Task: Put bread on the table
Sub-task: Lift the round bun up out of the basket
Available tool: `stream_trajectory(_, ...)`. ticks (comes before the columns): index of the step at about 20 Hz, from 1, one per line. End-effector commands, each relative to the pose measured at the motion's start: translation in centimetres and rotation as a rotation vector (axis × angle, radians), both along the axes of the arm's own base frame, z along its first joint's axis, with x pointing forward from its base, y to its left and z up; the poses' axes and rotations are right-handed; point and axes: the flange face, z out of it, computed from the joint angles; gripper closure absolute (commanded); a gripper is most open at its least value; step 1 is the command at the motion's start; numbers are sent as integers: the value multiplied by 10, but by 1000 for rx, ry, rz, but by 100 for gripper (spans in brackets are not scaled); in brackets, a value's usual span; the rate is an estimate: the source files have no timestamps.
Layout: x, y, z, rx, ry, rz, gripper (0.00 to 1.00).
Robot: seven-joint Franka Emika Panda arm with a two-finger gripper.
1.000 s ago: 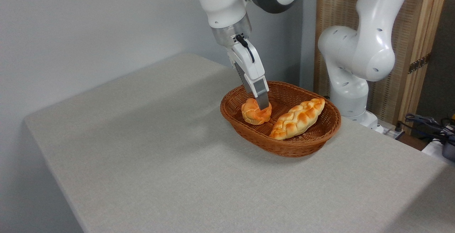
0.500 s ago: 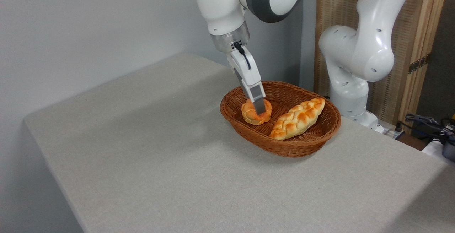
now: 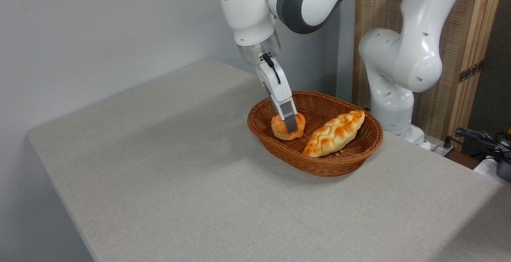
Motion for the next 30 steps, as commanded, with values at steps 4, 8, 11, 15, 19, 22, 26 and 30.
stream_trajectory(4, -1, -2, -9, -8, -10, -15, 3)
stream_trajectory(8, 0, -4, -14, -1, 1, -20, 61)
stream_trajectory(11, 0, -10, -18, 6, 13, -34, 79)
stream_trajectory(15, -1, -10, -18, 8, 16, -29, 79)
stream_trajectory(19, 0, -10, -16, 8, 15, -27, 79)
stream_trajectory(22, -1, -10, -15, 8, 15, -27, 79)
stream_trajectory(26, 5, -4, 6, 0, 19, -13, 79)
stream_trajectory(30, 18, 28, 45, -43, 77, 48, 79)
